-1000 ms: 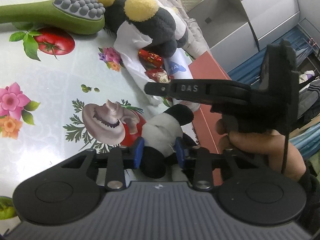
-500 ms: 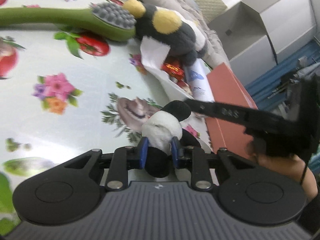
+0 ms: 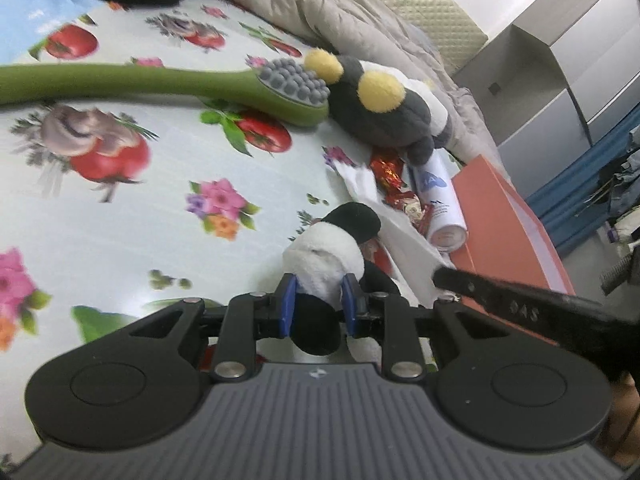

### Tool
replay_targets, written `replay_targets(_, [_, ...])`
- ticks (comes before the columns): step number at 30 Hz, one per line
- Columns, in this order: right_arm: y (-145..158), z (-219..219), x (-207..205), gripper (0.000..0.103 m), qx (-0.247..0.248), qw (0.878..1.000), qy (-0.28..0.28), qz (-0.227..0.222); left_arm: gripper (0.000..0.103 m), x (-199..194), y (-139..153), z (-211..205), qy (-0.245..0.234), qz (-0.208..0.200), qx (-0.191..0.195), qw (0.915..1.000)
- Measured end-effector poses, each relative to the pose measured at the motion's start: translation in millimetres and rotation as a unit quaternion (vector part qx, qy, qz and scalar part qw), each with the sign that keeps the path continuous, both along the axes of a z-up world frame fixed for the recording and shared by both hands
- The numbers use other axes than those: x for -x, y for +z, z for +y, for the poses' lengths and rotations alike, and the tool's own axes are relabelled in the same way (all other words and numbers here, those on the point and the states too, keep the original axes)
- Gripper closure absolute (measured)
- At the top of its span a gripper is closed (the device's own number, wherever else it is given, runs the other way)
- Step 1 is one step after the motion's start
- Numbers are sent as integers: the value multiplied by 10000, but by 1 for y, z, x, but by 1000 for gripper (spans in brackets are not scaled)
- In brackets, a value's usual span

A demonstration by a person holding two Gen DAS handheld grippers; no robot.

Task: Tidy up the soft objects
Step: 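Lift the panda plush with the left gripper while the right gripper lifts the white wipe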

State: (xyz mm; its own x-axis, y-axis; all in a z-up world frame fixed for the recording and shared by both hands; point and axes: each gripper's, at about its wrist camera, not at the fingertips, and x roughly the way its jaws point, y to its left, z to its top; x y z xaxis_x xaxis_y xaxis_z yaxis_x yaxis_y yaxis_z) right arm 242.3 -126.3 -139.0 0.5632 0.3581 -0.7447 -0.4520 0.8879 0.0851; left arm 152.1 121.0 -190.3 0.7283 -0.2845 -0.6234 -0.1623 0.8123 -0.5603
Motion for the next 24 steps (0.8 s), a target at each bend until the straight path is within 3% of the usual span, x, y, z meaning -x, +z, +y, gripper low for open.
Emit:
replay_targets(9, [6, -4, 53, 97, 87, 9999, -27, 52, 74, 33, 9, 15, 224, 93, -56, 9997])
replay_targets(20, [1, -16, 104, 95, -11, 9994, -145, 318, 72, 56, 9, 12, 50, 362, -113, 9993])
replay_targets(22, [-3, -19, 107, 95, -69, 9989, -217, 412, 66, 57, 8, 11, -26, 427, -175, 9989])
replay_targets(24, [-6, -22, 108, 93, -134, 9984, -282, 480, 46, 57, 7, 12, -85, 428, -174, 9989])
